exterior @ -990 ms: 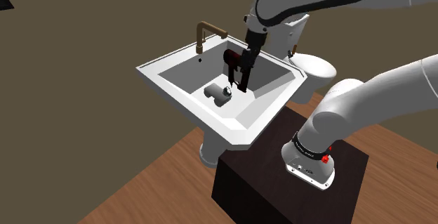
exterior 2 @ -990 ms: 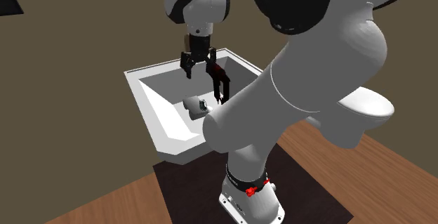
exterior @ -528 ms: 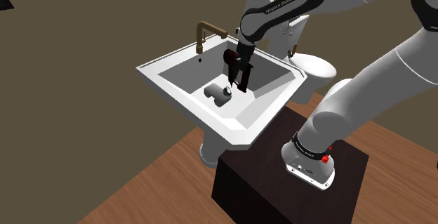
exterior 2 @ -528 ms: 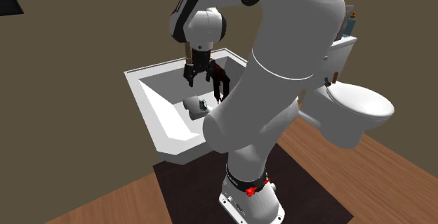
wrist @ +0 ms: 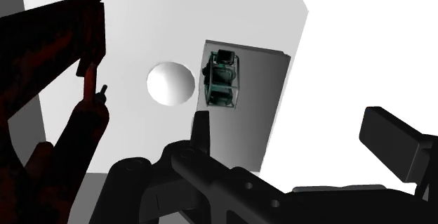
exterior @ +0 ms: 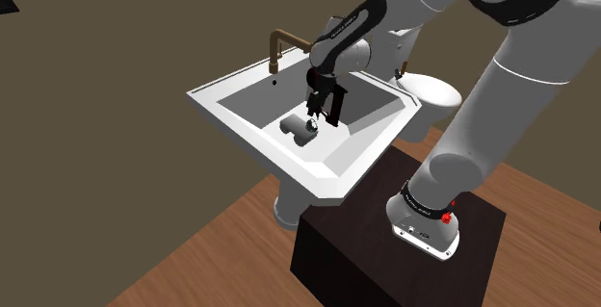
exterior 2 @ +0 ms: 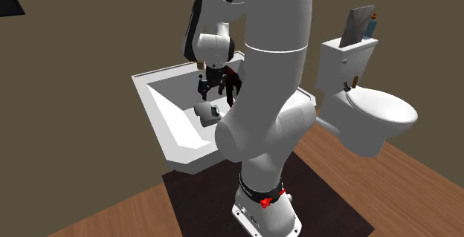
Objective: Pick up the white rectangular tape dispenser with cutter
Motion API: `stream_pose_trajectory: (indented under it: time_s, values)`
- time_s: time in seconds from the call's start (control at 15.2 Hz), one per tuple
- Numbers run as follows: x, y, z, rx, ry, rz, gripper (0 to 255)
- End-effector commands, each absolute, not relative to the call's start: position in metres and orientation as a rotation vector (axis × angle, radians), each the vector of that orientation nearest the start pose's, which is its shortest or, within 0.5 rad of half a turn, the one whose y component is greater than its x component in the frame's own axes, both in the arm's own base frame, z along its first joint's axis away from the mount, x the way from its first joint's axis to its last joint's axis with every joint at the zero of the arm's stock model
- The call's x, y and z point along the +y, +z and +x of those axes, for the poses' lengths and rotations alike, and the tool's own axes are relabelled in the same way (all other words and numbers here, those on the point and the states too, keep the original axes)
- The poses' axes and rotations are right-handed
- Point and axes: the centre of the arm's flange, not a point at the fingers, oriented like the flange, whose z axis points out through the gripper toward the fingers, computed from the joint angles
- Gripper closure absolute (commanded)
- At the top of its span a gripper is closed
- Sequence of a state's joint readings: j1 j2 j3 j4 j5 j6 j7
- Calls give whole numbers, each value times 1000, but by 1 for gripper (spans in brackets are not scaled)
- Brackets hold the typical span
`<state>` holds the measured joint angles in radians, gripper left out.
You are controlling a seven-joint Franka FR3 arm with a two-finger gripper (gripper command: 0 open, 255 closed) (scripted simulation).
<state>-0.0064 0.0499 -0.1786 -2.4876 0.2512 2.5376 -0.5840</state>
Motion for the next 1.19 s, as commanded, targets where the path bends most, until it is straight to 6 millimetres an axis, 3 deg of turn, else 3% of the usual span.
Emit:
stream_pose_trajectory:
  time_s: [0.0,0.2,0.73,0.86,0.92,1.12]
  values:
    - [-96,246,476,-292,-93,-3003,0]
    - [-106,215,497,-297,-111,-2999,0]
    - [-107,174,497,-297,-112,-2999,0]
    - [-107,174,497,-297,-112,-2999,0]
    - [-107,174,498,-297,-112,-2999,255]
    - [-107,174,498,-297,-112,-2999,255]
